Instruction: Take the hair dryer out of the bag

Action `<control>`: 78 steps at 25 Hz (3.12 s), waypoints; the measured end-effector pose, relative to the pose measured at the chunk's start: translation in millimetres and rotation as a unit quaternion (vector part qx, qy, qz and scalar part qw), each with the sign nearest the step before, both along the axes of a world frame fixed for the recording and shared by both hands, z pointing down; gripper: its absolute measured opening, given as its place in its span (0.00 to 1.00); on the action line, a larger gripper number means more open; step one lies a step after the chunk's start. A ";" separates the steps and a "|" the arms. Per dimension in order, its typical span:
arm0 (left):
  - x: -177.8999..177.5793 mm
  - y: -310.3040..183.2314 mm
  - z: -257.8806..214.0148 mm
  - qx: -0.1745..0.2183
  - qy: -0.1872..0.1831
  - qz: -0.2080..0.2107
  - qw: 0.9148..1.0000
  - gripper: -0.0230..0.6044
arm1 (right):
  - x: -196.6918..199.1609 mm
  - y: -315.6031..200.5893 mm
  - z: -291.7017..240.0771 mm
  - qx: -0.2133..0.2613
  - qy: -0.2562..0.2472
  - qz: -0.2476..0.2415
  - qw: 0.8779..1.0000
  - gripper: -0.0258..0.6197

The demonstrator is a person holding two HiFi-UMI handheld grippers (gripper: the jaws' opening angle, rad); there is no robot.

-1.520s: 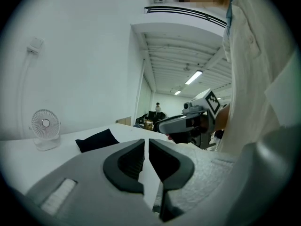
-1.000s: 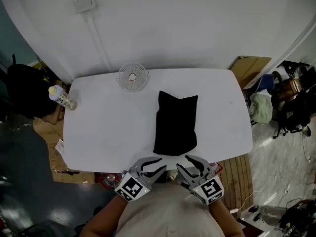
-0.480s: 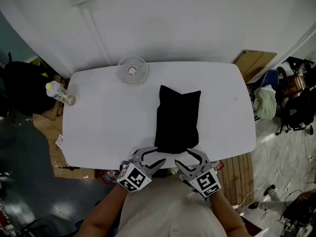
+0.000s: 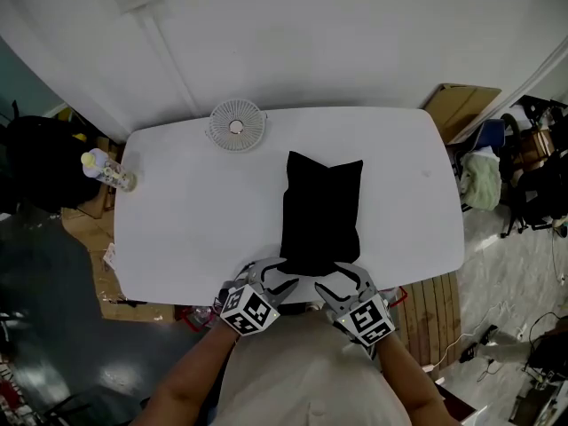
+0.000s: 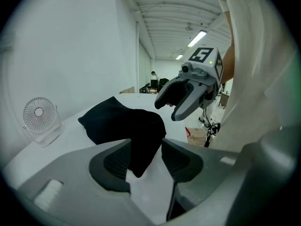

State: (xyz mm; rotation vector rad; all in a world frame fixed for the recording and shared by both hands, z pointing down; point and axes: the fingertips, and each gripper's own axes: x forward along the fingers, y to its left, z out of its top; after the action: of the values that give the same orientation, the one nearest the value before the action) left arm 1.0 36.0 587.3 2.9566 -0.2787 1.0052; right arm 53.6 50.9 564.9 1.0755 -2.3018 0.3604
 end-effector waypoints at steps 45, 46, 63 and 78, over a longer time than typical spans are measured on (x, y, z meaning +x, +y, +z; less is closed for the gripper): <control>71.4 -94.8 -38.5 -0.037 -0.022 -0.016 0.999 0.07 | 34.9 -9.4 -20.5 0.019 -0.042 0.058 0.997 0.36; 71.3 -99.1 -35.1 -0.042 -0.025 -0.025 0.998 0.07 | 35.4 -9.3 -20.8 0.019 -0.044 0.059 0.997 0.35; 71.1 -133.1 -6.4 -0.099 -0.041 -0.107 0.988 0.07 | 54.9 -74.2 -44.0 0.037 -0.030 0.009 0.999 0.36; 74.7 -141.7 3.4 -0.128 -0.022 -0.130 0.983 0.07 | 84.6 -204.5 -9.8 -0.024 0.081 -0.099 0.992 0.39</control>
State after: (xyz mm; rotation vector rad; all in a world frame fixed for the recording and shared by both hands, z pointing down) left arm 75.7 -105.6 590.6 2.5885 -0.4813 0.9891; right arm 138.2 -153.6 555.1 0.8129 -2.2191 0.2406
